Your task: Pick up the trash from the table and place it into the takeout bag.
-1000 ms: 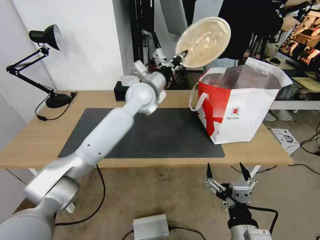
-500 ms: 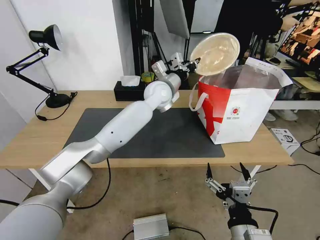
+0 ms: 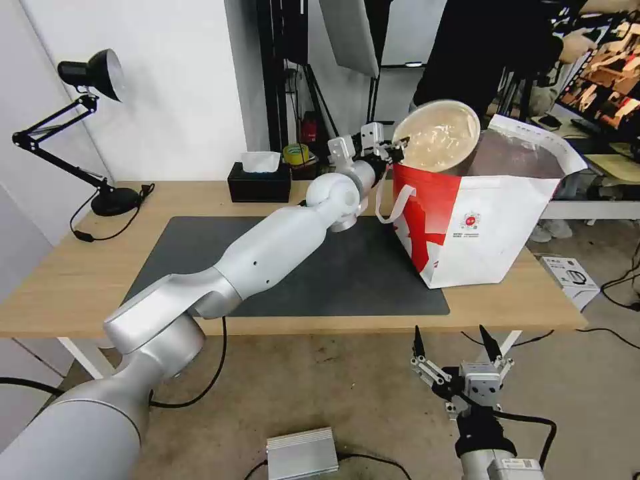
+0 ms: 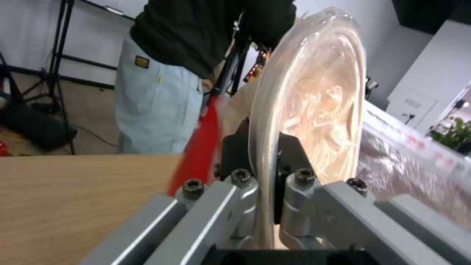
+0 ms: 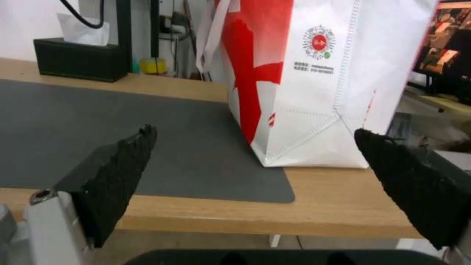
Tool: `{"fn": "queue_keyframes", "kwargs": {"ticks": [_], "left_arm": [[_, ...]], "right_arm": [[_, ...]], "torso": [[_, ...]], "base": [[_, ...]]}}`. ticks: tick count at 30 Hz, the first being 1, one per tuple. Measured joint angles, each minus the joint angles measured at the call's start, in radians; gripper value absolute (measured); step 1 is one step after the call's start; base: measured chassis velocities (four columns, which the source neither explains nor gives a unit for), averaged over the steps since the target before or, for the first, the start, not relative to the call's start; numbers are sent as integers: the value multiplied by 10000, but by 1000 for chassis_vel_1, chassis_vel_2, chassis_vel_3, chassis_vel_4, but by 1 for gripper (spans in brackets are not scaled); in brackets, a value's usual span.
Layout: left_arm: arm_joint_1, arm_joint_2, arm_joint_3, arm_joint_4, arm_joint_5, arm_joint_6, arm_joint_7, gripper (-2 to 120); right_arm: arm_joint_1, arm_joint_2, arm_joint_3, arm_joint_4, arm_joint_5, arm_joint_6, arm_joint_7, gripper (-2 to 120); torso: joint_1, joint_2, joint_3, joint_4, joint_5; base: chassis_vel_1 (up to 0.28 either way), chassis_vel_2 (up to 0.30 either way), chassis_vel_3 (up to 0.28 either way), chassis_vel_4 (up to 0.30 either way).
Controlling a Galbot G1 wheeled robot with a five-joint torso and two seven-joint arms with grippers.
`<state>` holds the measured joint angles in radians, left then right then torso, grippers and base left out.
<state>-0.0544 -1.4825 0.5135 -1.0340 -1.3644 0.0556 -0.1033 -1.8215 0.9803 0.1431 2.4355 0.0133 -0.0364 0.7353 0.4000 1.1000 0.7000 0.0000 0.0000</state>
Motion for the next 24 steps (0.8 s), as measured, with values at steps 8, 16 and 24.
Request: {"fn": "queue_keyframes", "kwargs": {"ticks": [8,16,24], "left_arm": [[-182,-86,495,216,697,59,338,1],[-363,-101,801,119,1559,14,689,1],[-625,363,1104,-129,2479,-447,1305,1]], "right_arm": [[0,0,0,0,0,0,0,100],[0,0,0,0,0,0,0,100],[0,0,0,0,0,0,0,100]], "torso": [[0,0,0,1,0],[0,0,0,-3,0],[0,0,0,-1,0]], "base": [[0,0,0,0],[0,0,0,0],[0,0,0,0]]}}
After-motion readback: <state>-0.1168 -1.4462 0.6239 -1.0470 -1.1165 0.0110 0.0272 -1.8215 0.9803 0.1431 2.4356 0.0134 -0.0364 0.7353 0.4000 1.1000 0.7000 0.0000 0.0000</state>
